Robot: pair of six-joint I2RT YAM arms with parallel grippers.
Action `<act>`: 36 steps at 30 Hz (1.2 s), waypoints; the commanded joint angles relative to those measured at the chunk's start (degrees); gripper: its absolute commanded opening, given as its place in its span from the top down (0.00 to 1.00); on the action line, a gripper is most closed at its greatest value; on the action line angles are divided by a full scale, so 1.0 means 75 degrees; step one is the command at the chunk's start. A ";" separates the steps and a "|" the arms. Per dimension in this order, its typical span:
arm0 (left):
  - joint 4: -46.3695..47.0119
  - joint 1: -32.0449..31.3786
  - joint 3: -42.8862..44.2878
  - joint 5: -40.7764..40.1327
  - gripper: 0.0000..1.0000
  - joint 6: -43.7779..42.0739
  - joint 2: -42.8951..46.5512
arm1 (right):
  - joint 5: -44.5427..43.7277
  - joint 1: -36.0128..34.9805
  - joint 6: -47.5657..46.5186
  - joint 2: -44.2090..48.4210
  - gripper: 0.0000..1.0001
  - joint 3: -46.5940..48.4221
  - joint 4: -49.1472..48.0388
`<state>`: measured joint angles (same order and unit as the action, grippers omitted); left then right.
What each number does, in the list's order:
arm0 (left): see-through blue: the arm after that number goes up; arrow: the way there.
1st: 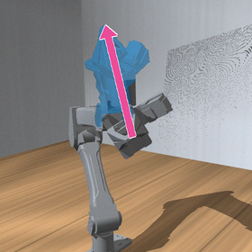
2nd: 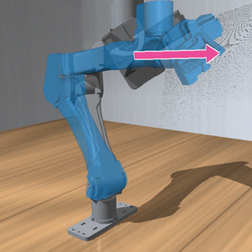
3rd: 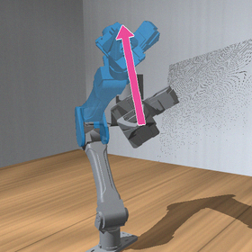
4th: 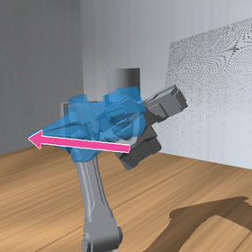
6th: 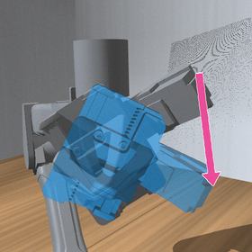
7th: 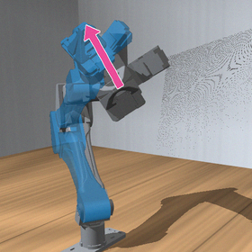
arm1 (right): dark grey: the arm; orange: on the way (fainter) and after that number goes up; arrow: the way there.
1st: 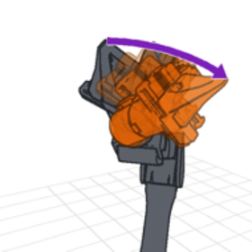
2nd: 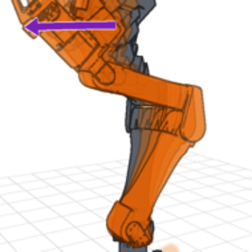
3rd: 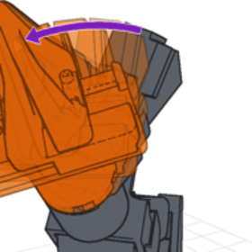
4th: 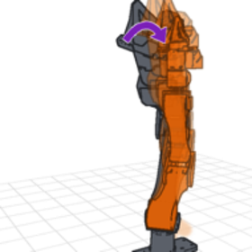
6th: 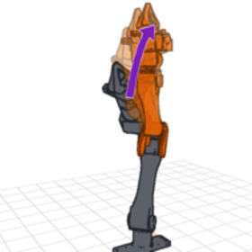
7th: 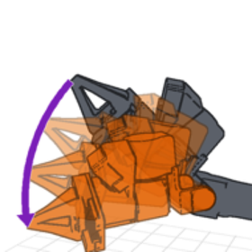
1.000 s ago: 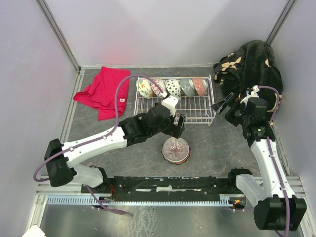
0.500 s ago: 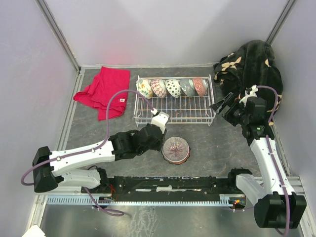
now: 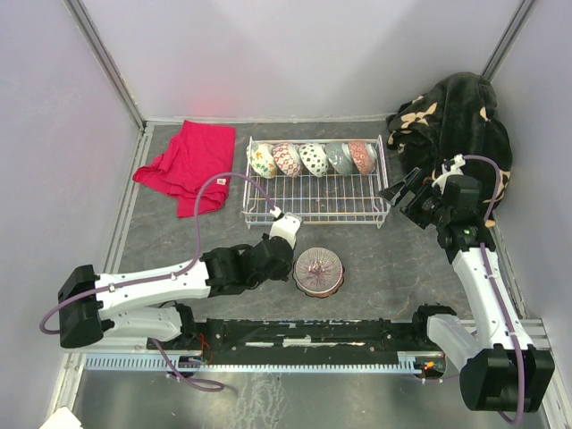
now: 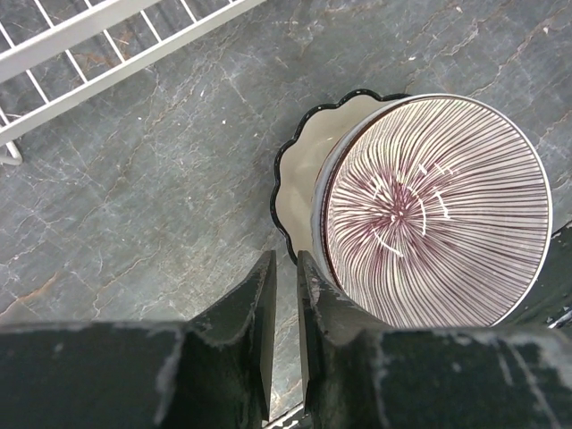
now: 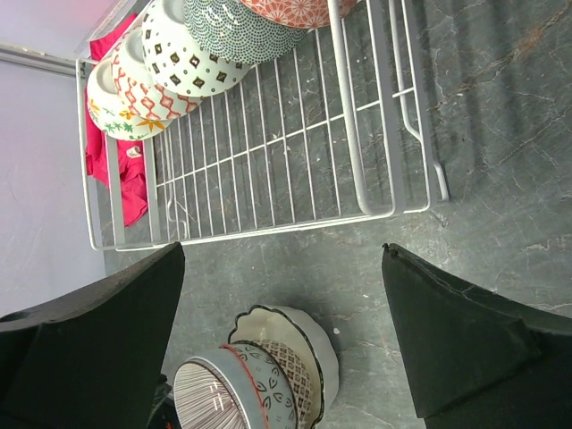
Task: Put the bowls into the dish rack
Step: Pick up the bowl from the center of the board.
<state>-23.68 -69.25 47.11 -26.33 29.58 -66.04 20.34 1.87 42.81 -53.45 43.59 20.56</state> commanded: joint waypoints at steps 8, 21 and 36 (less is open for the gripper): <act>0.1046 -0.0157 -0.0214 0.0316 0.81 0.0357 -0.0423 | 0.0089 -0.0050 0.0026 0.0003 0.01 0.0014 -0.0303; -0.0227 -0.0936 0.0278 -0.0848 0.58 0.0827 0.0228 | 0.0114 -0.0048 0.0012 -0.0035 0.01 0.0015 -0.0327; -0.0342 -0.1145 0.0871 -0.1501 0.49 0.0772 -0.0788 | 0.0193 -0.0039 0.0013 -0.0090 0.01 0.0034 -0.0341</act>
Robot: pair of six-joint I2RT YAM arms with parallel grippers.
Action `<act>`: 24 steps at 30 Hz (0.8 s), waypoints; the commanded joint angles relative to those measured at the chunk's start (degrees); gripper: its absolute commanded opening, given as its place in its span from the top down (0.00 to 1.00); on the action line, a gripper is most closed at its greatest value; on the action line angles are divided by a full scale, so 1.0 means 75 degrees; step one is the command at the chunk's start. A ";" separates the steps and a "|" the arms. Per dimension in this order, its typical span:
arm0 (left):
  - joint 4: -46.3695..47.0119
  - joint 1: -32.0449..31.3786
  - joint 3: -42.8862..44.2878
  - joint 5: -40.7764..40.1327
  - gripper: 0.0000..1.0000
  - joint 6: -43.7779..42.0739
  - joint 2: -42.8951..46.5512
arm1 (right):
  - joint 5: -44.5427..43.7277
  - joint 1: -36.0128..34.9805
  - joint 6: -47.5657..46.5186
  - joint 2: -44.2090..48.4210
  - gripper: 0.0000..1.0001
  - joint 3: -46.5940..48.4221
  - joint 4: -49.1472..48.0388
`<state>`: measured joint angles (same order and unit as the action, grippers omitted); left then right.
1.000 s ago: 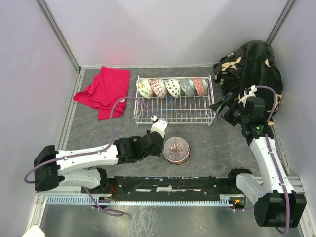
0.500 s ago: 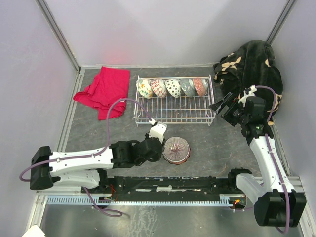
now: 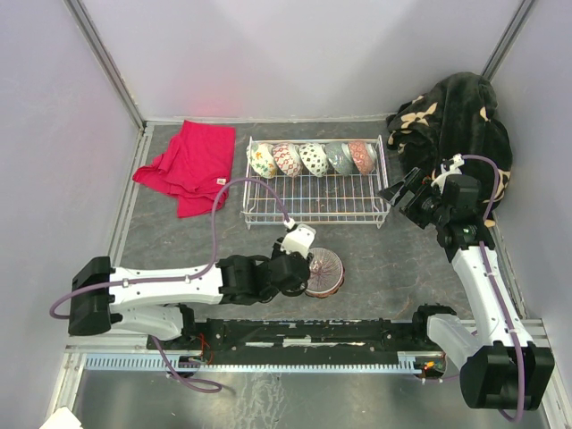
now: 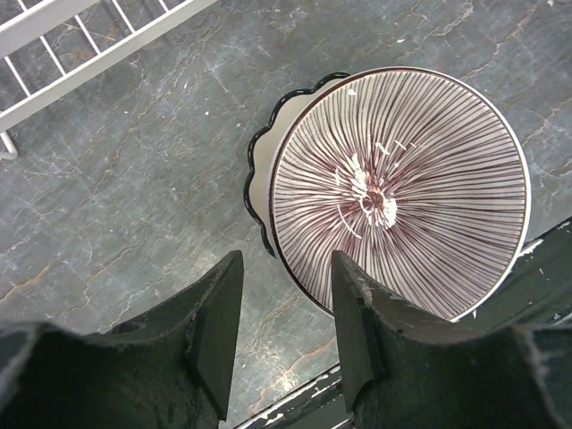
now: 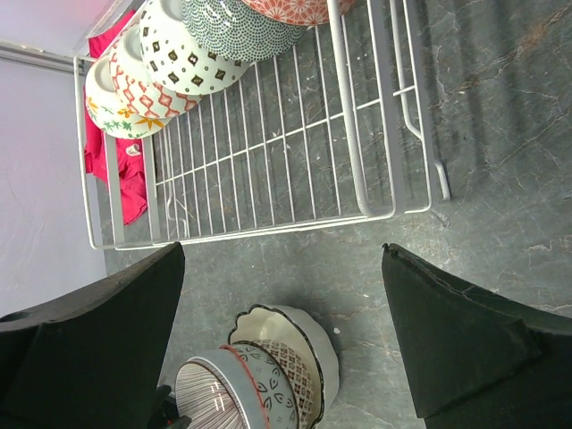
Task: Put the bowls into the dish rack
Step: Pick up the bowl from the center of the board.
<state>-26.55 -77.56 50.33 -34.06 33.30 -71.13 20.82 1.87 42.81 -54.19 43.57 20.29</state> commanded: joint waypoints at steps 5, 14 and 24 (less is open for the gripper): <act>0.0039 -0.0030 0.0590 -0.0497 0.52 0.0236 -0.0422 | 0.0153 -0.0049 0.0015 0.0007 0.01 0.0038 -0.0304; 0.0070 -0.0030 0.0743 -0.0497 0.78 0.0166 -0.0791 | 0.0224 -0.0048 0.0027 -0.0038 0.01 0.0050 -0.0326; 0.0060 -0.0031 0.0791 -0.0532 0.97 0.0166 -0.0623 | 0.0249 -0.0039 0.0007 -0.0099 0.01 0.0061 -0.0327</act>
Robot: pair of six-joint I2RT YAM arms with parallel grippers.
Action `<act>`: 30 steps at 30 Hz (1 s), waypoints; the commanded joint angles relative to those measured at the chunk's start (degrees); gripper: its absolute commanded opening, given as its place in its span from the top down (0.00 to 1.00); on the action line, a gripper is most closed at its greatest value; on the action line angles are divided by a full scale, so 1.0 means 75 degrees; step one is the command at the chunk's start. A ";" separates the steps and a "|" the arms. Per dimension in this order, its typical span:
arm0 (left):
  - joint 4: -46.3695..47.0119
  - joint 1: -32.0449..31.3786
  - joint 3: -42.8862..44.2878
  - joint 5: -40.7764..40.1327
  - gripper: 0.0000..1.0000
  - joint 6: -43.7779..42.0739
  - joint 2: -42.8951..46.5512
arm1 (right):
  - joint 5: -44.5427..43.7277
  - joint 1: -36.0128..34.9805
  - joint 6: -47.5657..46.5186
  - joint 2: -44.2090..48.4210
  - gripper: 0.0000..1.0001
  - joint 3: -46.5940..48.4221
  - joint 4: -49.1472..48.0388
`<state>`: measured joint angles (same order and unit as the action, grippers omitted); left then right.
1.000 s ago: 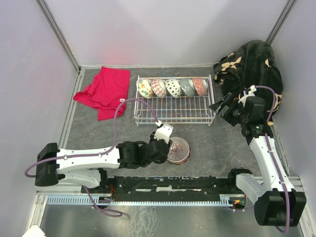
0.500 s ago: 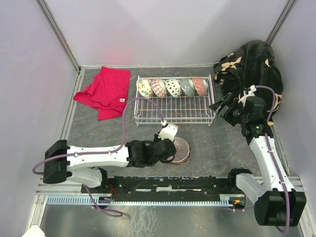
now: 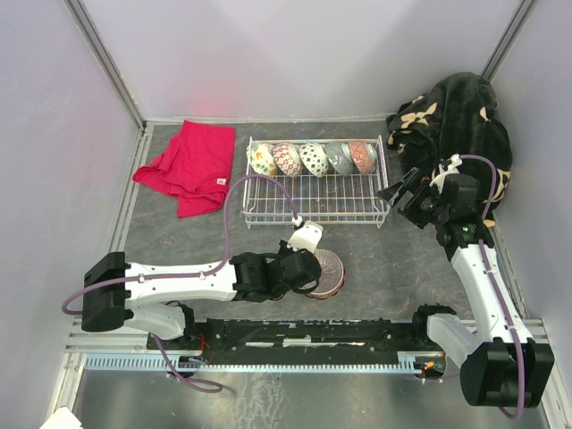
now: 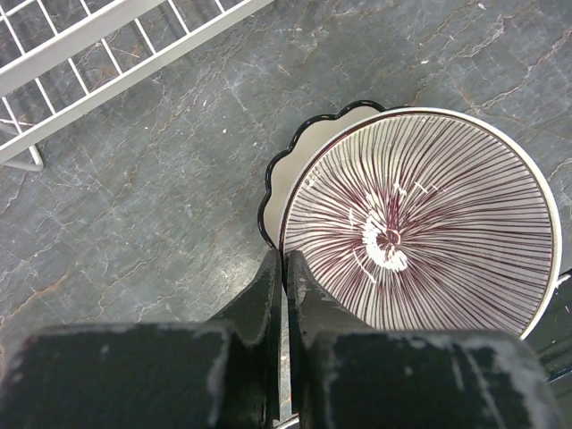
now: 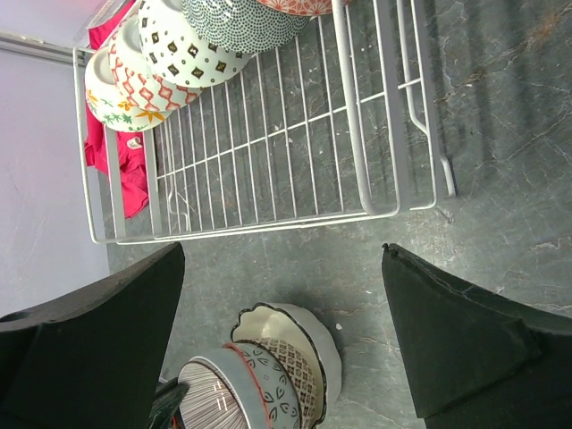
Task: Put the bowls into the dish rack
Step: Pick up the bowl from the center of the board.
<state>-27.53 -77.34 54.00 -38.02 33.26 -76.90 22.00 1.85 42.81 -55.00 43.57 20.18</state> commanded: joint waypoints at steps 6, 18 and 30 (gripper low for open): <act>0.0260 -0.0056 0.0254 0.0040 0.97 0.0138 0.0527 | 0.0067 -0.0040 0.0000 -0.0011 0.01 0.0062 -0.0301; 0.0129 -0.0059 0.0451 -0.0045 0.97 0.0034 0.0904 | 0.0114 -0.0040 -0.0011 0.0051 0.01 0.0108 -0.0254; -0.0088 -0.0091 0.0818 -0.0179 0.97 -0.0092 0.0807 | 0.0090 -0.0046 0.0000 -0.0013 0.01 0.0074 -0.0301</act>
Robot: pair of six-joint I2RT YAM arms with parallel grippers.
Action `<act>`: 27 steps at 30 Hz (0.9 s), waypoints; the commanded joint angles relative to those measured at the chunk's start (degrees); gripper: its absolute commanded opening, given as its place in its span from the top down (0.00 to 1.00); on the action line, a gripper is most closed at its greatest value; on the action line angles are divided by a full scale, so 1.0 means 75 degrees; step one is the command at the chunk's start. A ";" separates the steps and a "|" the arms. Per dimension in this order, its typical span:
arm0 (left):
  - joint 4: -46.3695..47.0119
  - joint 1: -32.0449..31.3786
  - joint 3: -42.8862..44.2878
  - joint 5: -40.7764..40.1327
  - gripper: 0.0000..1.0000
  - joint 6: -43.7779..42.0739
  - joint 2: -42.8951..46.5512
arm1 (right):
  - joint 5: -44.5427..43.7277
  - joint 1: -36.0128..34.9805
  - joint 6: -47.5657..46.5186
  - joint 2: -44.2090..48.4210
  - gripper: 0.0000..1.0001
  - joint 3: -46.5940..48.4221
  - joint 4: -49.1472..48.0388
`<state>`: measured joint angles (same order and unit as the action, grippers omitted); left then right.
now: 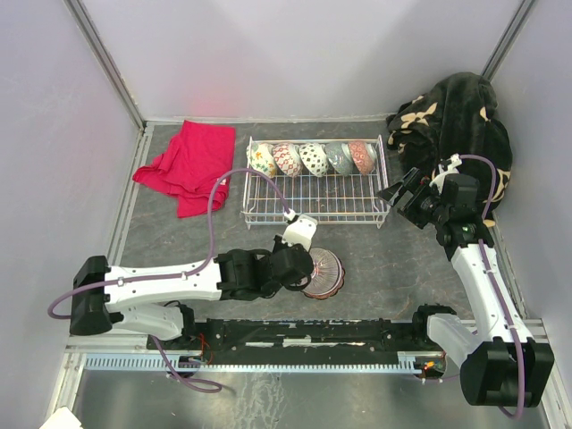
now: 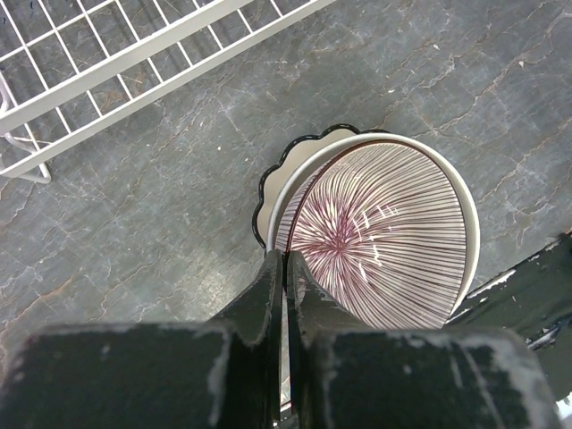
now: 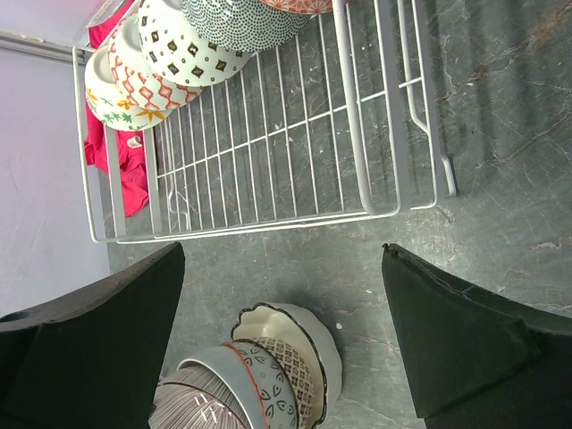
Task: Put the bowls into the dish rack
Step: Pick up the bowl from the center of the board.
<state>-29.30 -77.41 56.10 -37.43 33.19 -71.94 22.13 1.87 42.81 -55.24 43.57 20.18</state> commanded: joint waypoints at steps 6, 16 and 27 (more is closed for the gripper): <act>0.0163 -0.0121 0.0577 -0.0363 0.97 -0.0118 0.0289 | 0.0095 -0.0040 0.0006 -0.0013 0.01 0.0064 -0.0323; 0.0148 -0.0144 0.0460 -0.0585 0.97 -0.0178 0.1100 | 0.0165 -0.0046 -0.0012 -0.0021 0.01 0.0062 -0.0359; -0.0493 -0.0147 -0.0574 -0.1901 0.97 0.0889 0.3045 | 0.0200 -0.0038 0.0029 -0.0074 0.01 0.0028 -0.0417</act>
<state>-31.97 -78.26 54.41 -43.48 33.69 -54.72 22.52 1.87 42.81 -55.61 43.57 20.10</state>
